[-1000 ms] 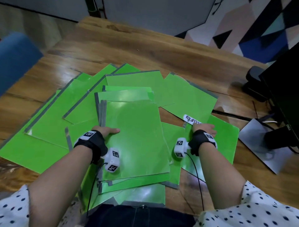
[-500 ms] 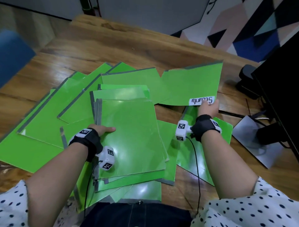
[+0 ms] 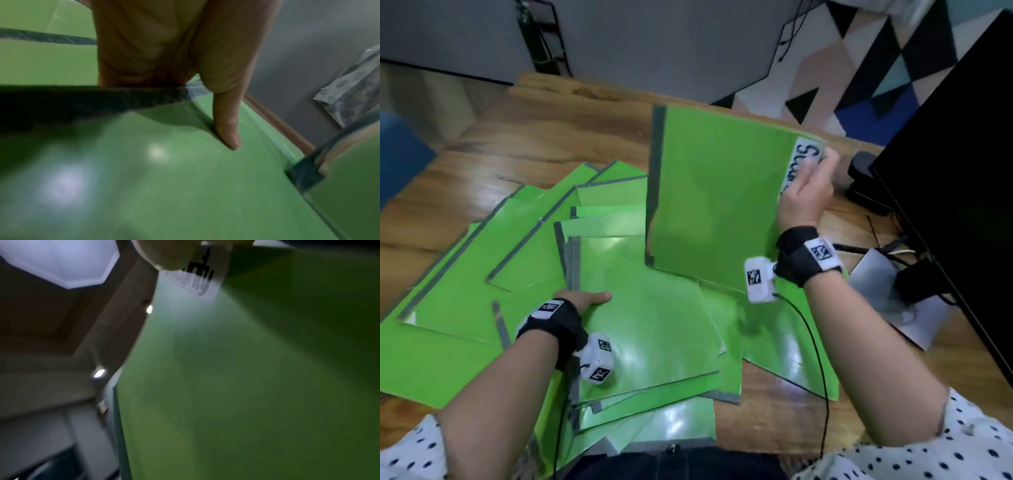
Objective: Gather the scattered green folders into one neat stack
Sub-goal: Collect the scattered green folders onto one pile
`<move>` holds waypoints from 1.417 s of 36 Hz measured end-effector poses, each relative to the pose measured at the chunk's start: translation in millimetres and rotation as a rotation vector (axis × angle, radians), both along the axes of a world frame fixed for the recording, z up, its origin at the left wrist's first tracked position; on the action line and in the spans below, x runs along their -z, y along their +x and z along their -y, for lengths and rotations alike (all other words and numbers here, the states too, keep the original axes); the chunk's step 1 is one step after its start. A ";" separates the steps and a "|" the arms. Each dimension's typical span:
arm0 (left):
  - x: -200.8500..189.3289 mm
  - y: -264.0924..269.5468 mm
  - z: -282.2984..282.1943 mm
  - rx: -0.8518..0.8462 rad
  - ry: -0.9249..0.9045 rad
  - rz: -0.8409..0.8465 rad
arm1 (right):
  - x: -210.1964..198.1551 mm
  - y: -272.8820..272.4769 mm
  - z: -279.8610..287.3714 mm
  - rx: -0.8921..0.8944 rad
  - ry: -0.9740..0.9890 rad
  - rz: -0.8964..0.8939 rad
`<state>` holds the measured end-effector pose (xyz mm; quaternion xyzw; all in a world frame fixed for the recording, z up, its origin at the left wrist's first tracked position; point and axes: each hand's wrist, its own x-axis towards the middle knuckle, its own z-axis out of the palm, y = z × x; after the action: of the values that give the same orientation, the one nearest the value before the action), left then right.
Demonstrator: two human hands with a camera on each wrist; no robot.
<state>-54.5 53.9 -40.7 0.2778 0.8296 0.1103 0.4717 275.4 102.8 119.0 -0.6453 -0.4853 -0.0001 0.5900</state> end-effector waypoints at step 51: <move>-10.4 5.9 6.9 0.040 -0.034 0.021 | 160.9 -20.9 56.0 -0.180 -1.341 0.284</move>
<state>-48.6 46.9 -30.3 0.2851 0.8207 0.0898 0.4870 254.5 46.9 -41.9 -0.8216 -0.5049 0.2645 -0.0082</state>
